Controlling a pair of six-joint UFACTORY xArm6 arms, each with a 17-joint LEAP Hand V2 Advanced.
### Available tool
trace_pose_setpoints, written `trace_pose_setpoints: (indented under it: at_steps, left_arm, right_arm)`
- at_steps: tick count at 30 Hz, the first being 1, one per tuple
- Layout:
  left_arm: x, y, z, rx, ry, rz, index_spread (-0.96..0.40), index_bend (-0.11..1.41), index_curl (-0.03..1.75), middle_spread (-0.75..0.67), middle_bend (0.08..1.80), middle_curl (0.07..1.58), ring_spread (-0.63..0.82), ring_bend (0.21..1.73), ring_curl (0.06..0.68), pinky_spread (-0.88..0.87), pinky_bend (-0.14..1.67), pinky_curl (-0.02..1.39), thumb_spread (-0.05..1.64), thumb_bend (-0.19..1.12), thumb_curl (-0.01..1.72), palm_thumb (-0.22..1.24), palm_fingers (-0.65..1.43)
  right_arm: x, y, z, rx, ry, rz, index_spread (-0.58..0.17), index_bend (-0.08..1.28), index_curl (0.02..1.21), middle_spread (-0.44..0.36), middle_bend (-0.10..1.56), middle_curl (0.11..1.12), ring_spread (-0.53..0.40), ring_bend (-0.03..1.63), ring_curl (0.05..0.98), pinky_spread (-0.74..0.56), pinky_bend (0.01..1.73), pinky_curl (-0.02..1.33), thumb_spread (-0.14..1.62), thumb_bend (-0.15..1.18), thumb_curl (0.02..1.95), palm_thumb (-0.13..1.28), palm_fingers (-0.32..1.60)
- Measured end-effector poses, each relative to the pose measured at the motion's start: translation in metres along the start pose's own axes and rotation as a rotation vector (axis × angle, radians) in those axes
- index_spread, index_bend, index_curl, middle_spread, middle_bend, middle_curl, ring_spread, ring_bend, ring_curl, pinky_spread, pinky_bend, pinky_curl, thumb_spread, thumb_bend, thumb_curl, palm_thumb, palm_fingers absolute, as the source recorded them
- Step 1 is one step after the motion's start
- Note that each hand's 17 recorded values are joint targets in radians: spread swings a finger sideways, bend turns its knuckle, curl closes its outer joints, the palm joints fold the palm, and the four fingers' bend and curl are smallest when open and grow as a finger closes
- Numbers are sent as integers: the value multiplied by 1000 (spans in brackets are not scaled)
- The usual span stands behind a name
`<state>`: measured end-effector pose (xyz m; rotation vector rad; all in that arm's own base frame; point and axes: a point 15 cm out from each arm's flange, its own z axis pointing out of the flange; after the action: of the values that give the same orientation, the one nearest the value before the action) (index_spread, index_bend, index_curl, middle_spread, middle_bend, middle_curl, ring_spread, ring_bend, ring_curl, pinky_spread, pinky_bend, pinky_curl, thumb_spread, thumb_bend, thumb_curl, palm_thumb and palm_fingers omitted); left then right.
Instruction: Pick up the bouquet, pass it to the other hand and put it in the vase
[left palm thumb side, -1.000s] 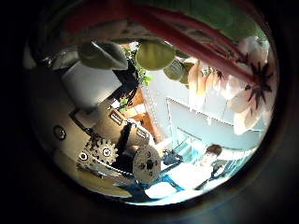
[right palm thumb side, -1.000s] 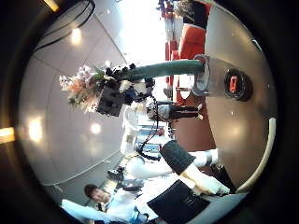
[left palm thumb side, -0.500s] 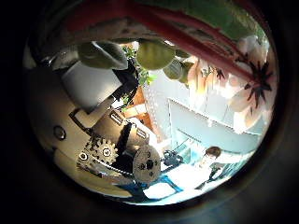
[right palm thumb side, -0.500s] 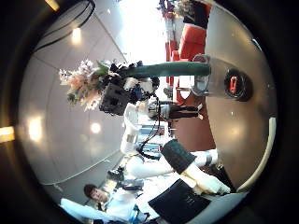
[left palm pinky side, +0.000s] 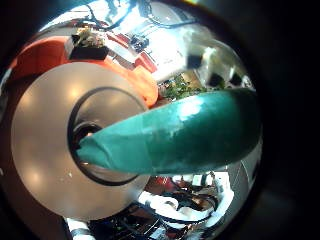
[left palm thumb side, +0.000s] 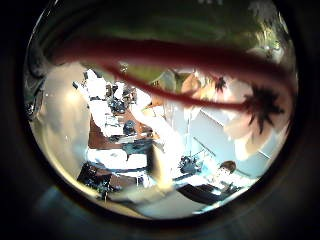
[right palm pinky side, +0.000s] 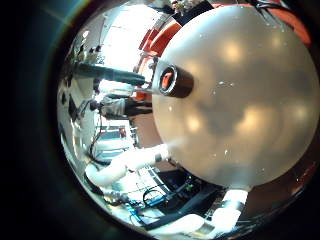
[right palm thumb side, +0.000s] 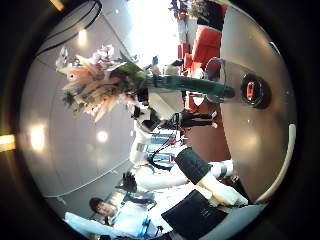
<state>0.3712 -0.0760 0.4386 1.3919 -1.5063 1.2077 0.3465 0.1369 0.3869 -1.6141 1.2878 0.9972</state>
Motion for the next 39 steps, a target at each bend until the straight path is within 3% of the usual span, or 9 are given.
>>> trace_pose_setpoints:
  at_steps: [4,9,13,18,22,33,39]
  left_arm:
    - [-9,-6,-30,112,49,-31,60,47,744,517,278,356,538,697,194,514,341,396,904,-53,457,121,-281]
    - [5,10,-43,125,62,-21,197,104,568,589,187,313,622,593,161,567,260,350,883,-41,408,93,-195]
    - [5,24,-43,88,-8,-60,252,172,502,603,162,284,657,530,143,581,196,324,877,-36,386,94,-106]
    - [-14,56,-50,-27,-206,-119,279,195,467,606,165,261,680,490,140,585,173,297,868,-37,366,91,-59]
    - [-17,80,-52,-73,-340,-173,277,197,451,605,165,246,696,481,144,589,174,281,863,-37,354,80,-46]
    - [-31,117,-52,-75,-507,-293,274,206,430,610,167,223,708,454,155,604,178,256,861,-33,338,72,-35]
    - [-30,146,-40,-54,-552,-300,274,210,424,607,167,216,708,448,162,604,183,252,873,-31,334,75,-21]
  right_arm:
    - [-2,1,0,0,1,-6,-299,160,237,176,184,276,236,376,261,454,525,319,1035,-24,444,624,-14]
    - [-6,2,0,-3,3,-14,-290,171,258,176,182,278,236,372,259,457,518,313,1034,-24,448,629,-1]
    - [-8,3,0,-3,3,-19,-285,173,270,171,181,279,236,373,259,457,514,309,1033,-22,450,635,12]
    - [-9,4,1,-7,3,-31,-282,171,283,163,183,281,237,374,258,461,510,307,1030,-24,455,641,22]
    - [-9,4,0,-5,3,-47,-283,167,287,163,184,284,237,375,258,460,507,306,1027,-25,457,642,32]
    - [-17,1,2,0,-14,-93,-276,175,303,156,181,287,238,363,256,469,499,301,1035,-24,461,652,55]
    - [-24,5,7,-9,-11,-128,-274,174,308,149,181,288,231,357,255,468,492,298,1035,-21,466,662,66]
